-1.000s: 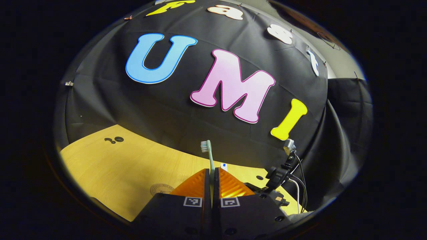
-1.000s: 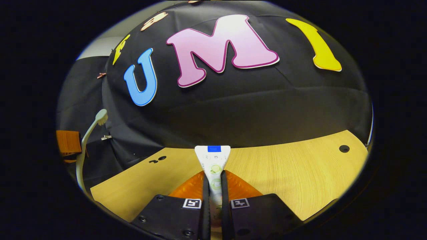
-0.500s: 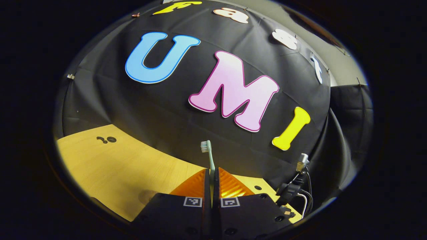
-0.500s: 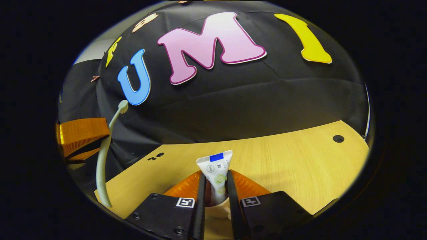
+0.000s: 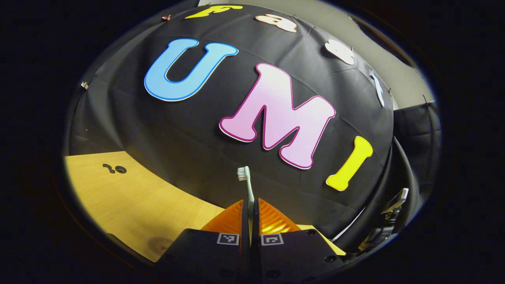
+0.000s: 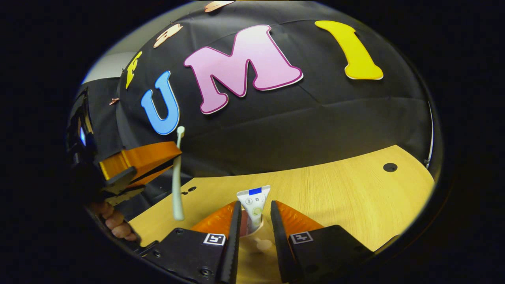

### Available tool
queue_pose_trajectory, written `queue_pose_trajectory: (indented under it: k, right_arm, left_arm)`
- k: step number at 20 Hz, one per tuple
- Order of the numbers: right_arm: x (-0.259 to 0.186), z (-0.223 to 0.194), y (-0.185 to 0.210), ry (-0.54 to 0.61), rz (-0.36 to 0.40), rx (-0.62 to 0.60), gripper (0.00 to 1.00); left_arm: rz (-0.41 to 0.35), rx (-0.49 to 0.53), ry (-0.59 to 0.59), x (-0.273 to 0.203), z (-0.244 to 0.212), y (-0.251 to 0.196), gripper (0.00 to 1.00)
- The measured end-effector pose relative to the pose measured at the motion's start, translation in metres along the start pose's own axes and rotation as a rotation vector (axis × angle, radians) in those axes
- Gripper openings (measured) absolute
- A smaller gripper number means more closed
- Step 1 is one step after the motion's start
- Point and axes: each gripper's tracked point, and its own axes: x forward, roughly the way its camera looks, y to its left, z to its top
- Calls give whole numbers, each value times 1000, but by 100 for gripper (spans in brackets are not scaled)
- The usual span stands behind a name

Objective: Put the toothbrush and toothpaste on the desktop into the cup, then pick up the cup and place it on the coaster on the desktop.

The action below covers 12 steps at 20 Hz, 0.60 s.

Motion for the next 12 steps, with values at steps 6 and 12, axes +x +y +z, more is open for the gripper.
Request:
queue_pose_trajectory:
  k: [6, 12]
  right_arm:
    - [-26, -21, -9, 49, 11, -80, 45]
    - [-30, -51, -14, 120, 32, -134, 44]
  left_arm:
    - [11, 23, 6, 31, -42, 13, 6]
    - [10, 94, 66, 39, -93, 20, 6]
